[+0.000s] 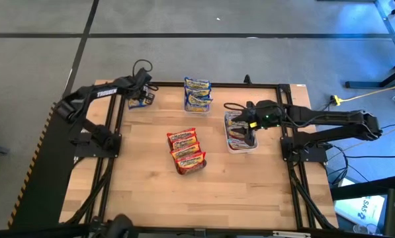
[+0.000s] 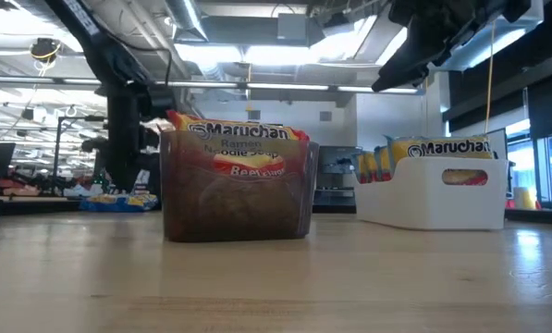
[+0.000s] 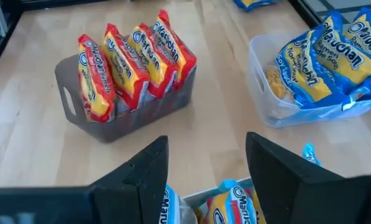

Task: Sort Maruchan noodles
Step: Put the blue noodle pack into the transparent bin

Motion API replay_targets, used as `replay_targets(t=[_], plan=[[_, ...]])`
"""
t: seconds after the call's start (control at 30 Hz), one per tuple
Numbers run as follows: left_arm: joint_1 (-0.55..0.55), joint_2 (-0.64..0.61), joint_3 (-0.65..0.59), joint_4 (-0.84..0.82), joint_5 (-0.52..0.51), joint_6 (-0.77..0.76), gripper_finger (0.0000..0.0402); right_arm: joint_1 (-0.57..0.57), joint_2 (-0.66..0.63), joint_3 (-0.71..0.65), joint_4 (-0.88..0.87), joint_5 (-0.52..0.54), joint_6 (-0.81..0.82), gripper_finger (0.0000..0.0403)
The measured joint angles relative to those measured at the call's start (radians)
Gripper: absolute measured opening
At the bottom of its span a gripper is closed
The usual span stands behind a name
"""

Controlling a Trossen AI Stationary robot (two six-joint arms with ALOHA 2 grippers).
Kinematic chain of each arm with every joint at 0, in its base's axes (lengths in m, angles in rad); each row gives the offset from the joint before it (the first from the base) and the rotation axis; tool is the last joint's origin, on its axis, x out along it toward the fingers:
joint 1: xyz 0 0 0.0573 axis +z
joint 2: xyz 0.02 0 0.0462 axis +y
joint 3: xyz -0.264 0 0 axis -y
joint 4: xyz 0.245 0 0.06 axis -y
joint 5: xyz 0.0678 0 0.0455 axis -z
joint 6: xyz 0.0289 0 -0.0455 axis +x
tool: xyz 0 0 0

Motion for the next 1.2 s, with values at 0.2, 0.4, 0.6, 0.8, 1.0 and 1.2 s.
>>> replay_targets(t=[0.2,0.4,0.6,0.8,1.0,1.2], plan=[[0.008,0.062,0.003,0.0,0.027,0.019,0.0089,0.0,-0.001,0.0,0.002,-0.001,0.0,0.0189],[-0.06,0.061,0.003,-0.096,0.113,0.002,0.0089,0.0,0.005,0.0,0.003,-0.001,-0.006,0.0189],[-0.217,0.06,0.005,-0.239,0.131,-0.092,0.0089,-0.001,0.005,0.0,0.033,0.0,-0.009,0.0189],[-0.445,0.061,0.003,-0.352,0.142,-0.256,0.0089,0.0,0.005,0.0,0.036,-0.018,-0.007,0.0189],[-0.713,0.062,0.002,-0.388,0.155,-0.518,0.0089,0.055,0.005,0.0,0.078,-0.039,-0.006,0.0189],[-0.952,0.061,0.002,-0.385,0.193,-0.758,0.0089,0.241,0.016,0.0,0.08,0.071,0.001,0.0188]])
